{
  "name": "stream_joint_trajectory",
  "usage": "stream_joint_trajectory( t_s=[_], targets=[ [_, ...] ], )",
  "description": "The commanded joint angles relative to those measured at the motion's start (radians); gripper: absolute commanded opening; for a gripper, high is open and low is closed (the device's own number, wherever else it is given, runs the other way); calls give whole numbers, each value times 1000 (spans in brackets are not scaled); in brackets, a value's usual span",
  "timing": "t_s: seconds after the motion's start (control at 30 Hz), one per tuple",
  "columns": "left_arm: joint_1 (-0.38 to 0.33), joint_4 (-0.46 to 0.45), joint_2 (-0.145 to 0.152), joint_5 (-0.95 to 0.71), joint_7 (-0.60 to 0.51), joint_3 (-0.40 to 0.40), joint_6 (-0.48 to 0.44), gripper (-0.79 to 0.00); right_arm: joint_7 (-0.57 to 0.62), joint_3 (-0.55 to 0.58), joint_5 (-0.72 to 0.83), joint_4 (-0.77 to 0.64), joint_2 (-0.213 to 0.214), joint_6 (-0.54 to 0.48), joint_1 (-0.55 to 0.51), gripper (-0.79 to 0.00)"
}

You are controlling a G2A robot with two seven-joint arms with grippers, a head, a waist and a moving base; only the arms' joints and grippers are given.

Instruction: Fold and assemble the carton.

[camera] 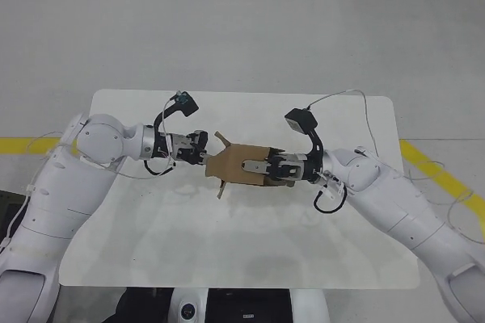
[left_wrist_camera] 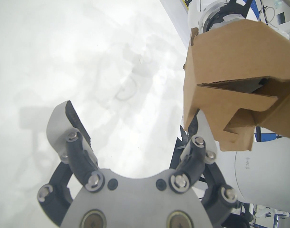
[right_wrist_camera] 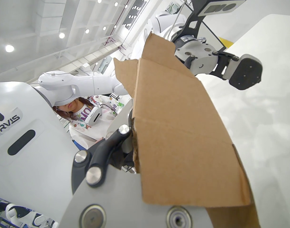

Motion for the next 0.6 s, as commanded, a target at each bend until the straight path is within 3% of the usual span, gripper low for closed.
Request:
stream_joint_trajectory(
  t_s=[0.0,0.57],
  targets=[
    [-4,-3,-1,-5,2,1,2,0,10,2,1,2,-5,6,-1,-785],
    [-22,13,0,-44,6,-7,15,0,114,25,34,26,-49,33,-10,-785]
  ],
)
